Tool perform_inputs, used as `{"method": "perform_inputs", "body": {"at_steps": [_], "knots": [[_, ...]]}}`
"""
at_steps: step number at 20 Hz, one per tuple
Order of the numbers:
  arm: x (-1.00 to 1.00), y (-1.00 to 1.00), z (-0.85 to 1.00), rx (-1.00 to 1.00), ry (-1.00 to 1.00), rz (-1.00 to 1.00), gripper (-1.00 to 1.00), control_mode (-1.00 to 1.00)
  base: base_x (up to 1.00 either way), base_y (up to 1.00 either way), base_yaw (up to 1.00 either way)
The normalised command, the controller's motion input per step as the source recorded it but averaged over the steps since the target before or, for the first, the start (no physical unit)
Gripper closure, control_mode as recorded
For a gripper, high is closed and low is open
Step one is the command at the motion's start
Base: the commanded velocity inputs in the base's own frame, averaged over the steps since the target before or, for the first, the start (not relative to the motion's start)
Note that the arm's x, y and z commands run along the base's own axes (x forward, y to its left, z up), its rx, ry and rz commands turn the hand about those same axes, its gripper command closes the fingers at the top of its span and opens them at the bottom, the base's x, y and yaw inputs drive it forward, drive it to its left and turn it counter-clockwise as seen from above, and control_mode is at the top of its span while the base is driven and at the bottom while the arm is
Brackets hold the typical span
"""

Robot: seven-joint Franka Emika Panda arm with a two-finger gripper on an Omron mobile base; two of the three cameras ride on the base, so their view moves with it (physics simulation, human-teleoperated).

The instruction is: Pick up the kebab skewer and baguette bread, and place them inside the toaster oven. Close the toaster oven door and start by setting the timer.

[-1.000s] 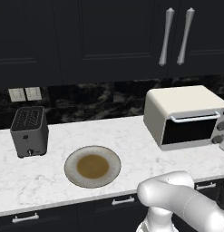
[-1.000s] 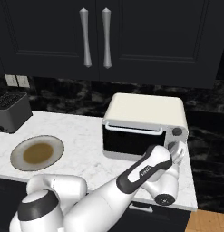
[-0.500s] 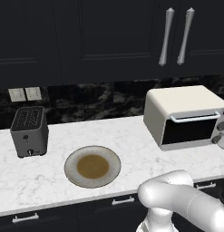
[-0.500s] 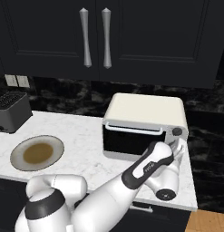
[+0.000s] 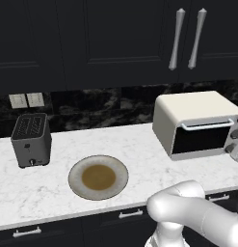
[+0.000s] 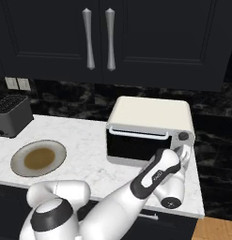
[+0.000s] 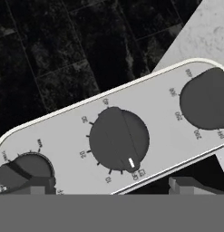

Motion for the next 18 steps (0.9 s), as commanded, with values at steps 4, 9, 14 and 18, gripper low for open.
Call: {"method": "perform_inputs", "body": {"at_steps": [4,9,14,18], "knots": [[0.19,0.0,-0.07,-0.05,0.0,0.0,-1.0,-1.0,0.0,0.0,0.0],[0.23,0.0,0.0,-0.03,0.0,0.0,-1.0,-1.0,0.0,0.0,0.0],[0.04,0.0,-0.08,-0.01,0.0,0.0,-1.0,-1.0,0.0,0.0,0.0],[0.0,-0.02,-0.18,-0.01,0.0,0.0,-1.0,-1.0,0.0,0.0,0.0]]}}
